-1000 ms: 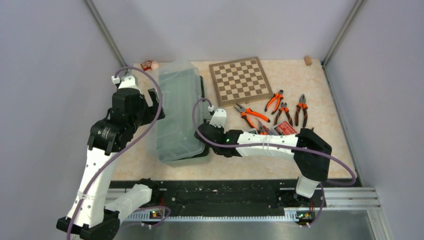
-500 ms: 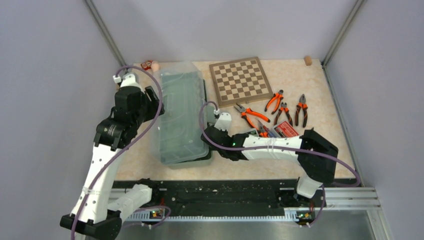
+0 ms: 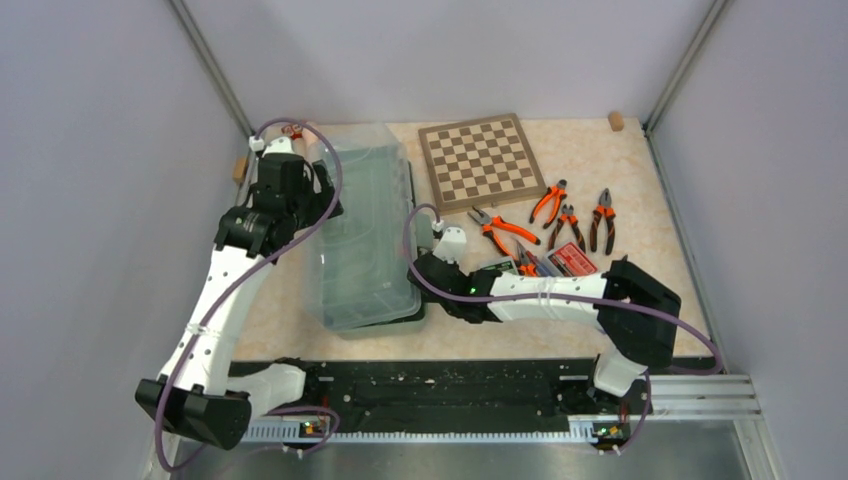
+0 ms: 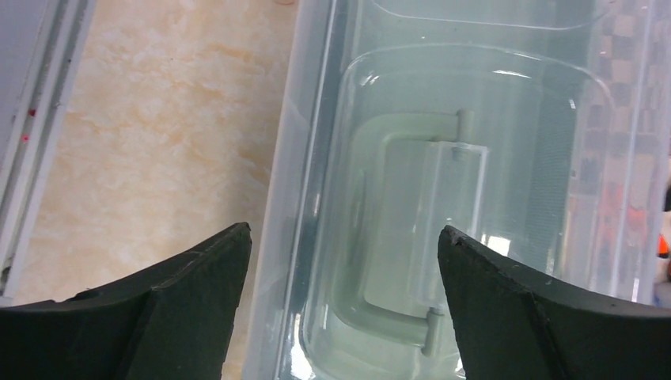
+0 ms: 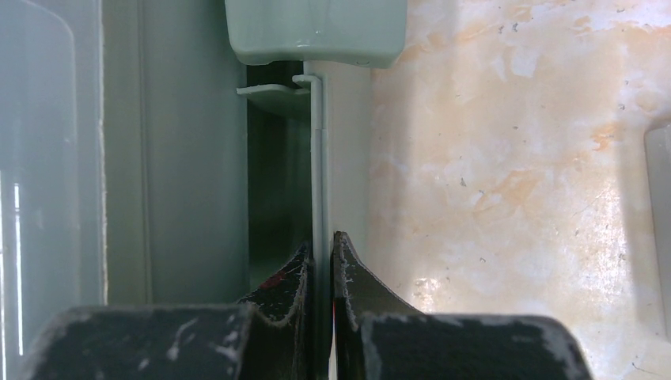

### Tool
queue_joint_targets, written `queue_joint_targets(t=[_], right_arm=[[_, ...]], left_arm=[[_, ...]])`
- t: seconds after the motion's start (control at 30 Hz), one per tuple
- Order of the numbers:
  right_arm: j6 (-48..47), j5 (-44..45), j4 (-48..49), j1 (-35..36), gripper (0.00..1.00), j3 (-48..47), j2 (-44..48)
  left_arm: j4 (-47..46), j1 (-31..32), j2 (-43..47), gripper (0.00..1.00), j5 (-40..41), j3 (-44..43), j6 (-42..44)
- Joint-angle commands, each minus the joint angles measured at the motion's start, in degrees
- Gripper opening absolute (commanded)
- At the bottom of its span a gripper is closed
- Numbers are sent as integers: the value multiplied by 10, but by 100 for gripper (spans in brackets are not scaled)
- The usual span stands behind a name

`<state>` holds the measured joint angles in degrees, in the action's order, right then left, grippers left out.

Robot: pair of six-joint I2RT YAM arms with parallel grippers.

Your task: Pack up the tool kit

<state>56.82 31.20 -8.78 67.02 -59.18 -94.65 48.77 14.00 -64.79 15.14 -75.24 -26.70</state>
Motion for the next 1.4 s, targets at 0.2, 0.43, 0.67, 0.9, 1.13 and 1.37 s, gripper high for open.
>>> queue_joint_targets(t=[0.2,0.43,0.67,0.9,1.13,1.37], right_arm=[[20,-51,115,1,0,-12,52],[20,-50,117,1,0,-9,53],[27,-33,107,0,0,-6,59],[37,-4,89,1,0,0,70],[43,9,68,-1,0,4,78],[39,19,61,-5,0,9,89]], left_arm=[[6,-2,-29,94,46,3,31],[26,-2,-47,94,105,4,38],[57,-2,-45,93,217,-20,71],[65,-2,-38,92,312,-51,108],[59,-17,-21,92,355,-39,124],[38,-79,18,92,288,1,117]])
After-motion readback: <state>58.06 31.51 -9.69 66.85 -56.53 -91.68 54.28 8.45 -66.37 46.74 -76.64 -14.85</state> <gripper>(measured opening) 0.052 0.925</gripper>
